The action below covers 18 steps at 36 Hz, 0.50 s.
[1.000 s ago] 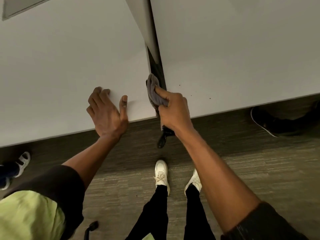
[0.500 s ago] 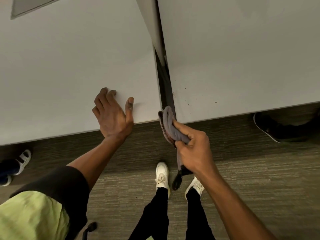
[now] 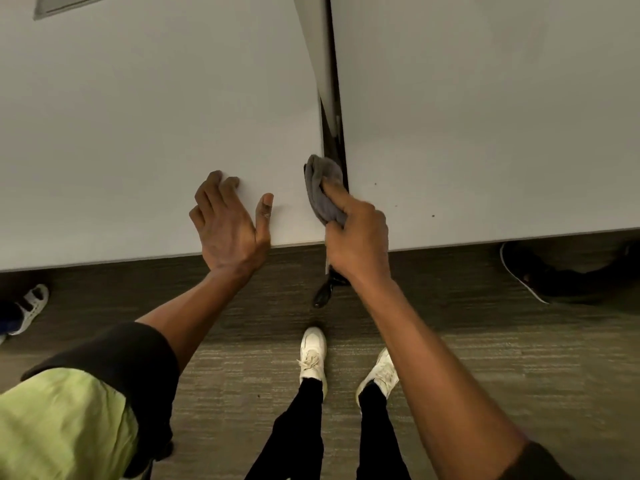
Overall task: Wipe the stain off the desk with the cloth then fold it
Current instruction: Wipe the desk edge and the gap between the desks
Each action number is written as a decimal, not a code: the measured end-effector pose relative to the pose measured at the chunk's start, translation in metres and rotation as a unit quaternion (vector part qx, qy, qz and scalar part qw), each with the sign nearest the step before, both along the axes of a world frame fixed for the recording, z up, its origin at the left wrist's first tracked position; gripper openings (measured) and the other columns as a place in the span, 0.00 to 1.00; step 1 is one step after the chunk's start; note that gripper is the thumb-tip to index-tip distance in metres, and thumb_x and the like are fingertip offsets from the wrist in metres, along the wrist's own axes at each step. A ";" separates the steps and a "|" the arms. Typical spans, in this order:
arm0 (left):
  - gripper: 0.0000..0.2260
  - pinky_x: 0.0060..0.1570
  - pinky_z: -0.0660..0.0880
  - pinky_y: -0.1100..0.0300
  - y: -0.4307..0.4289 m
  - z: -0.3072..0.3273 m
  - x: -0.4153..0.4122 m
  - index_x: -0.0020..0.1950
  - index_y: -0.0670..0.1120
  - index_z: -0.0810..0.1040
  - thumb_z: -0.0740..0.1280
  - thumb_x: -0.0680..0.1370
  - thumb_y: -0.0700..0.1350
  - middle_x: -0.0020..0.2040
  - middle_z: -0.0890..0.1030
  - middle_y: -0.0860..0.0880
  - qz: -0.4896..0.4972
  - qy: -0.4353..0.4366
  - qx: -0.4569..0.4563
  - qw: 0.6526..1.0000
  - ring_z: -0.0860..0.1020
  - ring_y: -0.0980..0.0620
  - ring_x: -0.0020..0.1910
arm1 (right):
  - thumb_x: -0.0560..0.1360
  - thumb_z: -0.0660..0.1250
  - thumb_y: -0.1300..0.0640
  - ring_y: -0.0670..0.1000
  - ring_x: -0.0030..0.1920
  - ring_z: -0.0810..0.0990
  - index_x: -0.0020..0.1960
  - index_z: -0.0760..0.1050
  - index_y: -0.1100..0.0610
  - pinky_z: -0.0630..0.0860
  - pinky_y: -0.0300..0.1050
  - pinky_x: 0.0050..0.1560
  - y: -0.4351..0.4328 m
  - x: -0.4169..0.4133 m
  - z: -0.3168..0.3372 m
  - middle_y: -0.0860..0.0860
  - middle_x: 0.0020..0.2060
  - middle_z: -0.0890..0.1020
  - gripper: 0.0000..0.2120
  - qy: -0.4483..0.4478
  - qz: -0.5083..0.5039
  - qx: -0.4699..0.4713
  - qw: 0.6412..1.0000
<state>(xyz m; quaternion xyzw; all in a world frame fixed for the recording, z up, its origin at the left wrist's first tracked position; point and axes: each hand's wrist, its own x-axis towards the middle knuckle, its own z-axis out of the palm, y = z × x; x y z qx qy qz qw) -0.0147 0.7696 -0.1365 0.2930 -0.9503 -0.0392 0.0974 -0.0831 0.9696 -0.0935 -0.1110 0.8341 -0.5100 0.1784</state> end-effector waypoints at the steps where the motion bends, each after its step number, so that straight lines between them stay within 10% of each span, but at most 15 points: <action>1: 0.31 0.67 0.68 0.42 -0.001 0.000 0.000 0.72 0.45 0.69 0.52 0.84 0.69 0.74 0.69 0.41 0.000 0.000 0.001 1.000 0.69 0.39 0.73 | 0.79 0.68 0.68 0.37 0.39 0.81 0.78 0.69 0.44 0.74 0.22 0.41 0.009 0.019 0.001 0.44 0.54 0.85 0.32 -0.004 0.000 0.004 1.000; 9: 0.33 0.67 0.69 0.42 0.001 0.001 -0.001 0.72 0.45 0.69 0.49 0.84 0.71 0.74 0.68 0.42 0.002 -0.002 0.014 1.000 0.68 0.39 0.73 | 0.79 0.70 0.66 0.39 0.42 0.82 0.76 0.70 0.47 0.85 0.37 0.48 0.024 0.033 0.009 0.46 0.59 0.84 0.29 -0.099 -0.010 0.002 0.995; 14: 0.29 0.68 0.69 0.41 0.001 0.003 -0.001 0.71 0.45 0.68 0.54 0.85 0.68 0.74 0.68 0.41 0.001 -0.004 0.014 1.000 0.68 0.39 0.73 | 0.77 0.65 0.72 0.40 0.50 0.82 0.73 0.77 0.52 0.76 0.23 0.46 -0.005 -0.050 -0.005 0.44 0.59 0.82 0.28 -0.117 -0.017 -0.032 0.992; 18: 0.29 0.68 0.69 0.42 0.001 0.004 -0.001 0.72 0.45 0.68 0.53 0.85 0.68 0.74 0.67 0.42 -0.004 -0.010 0.013 1.000 0.68 0.39 0.73 | 0.74 0.63 0.75 0.50 0.62 0.83 0.72 0.78 0.54 0.81 0.41 0.62 -0.016 -0.084 -0.015 0.50 0.62 0.85 0.30 -0.147 -0.024 -0.061 0.987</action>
